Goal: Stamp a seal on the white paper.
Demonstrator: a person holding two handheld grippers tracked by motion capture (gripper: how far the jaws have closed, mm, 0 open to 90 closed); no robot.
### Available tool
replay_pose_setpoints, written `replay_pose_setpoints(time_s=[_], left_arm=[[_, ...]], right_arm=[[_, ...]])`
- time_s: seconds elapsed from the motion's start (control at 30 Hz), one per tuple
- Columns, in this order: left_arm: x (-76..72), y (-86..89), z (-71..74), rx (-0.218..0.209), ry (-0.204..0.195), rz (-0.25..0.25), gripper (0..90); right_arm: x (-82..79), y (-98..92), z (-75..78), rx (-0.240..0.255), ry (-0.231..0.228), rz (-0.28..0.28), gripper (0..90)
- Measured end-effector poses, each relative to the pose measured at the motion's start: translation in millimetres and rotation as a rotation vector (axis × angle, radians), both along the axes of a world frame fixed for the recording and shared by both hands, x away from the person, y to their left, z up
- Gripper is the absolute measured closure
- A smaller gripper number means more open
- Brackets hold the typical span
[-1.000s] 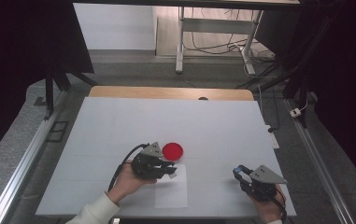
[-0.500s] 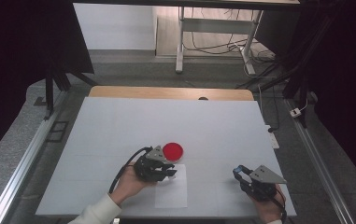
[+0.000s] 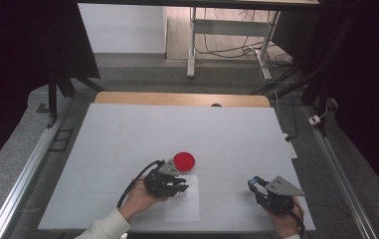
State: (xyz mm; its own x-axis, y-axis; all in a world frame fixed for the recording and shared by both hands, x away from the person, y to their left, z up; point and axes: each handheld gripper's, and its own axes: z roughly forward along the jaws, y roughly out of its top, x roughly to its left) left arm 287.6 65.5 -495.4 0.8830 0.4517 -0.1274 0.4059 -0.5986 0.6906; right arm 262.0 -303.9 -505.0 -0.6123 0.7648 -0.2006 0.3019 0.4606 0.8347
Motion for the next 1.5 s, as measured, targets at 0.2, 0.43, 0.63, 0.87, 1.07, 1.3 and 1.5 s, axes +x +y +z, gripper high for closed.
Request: replay_pose_setpoints(time_s=[0.2, 0.43, 0.63, 0.87, 1.07, 1.3, 1.5], left_arm=[[-0.4, -0.1, -0.7, 0.003, -0.002, -0.001, 75.6], [-0.9, -0.7, -1.4, 0.021, -0.009, 0.000, 75.6], [-0.9, -1.5, -1.9, 0.029, -0.009, -0.003, 75.6], [-1.1, -3.2, -3.8, 0.050, -0.015, -0.006, 75.6], [-1.3, -4.0, -4.2, 0.055, -0.018, -0.008, 75.7], [-2.1, -5.4, -3.9, 0.068, -0.026, -0.012, 75.7], [-2.7, -8.3, -2.9, 0.089, -0.035, -0.016, 75.8]], right_arm=[[0.0, 0.2, -0.1, -0.001, 0.001, 0.000, 64.5], [-0.1, 0.3, -0.2, -0.001, 0.001, 0.000, 64.5], [0.1, 0.0, -0.3, -0.001, 0.001, 0.000, 64.5], [0.2, 0.0, -0.5, 0.004, 0.002, 0.002, 64.5], [0.3, 0.0, -0.6, 0.004, 0.002, 0.002, 64.5], [0.6, 0.2, -1.0, 0.005, 0.002, 0.004, 64.5], [0.6, 0.8, -1.0, 0.000, 0.003, 0.002, 64.5]])
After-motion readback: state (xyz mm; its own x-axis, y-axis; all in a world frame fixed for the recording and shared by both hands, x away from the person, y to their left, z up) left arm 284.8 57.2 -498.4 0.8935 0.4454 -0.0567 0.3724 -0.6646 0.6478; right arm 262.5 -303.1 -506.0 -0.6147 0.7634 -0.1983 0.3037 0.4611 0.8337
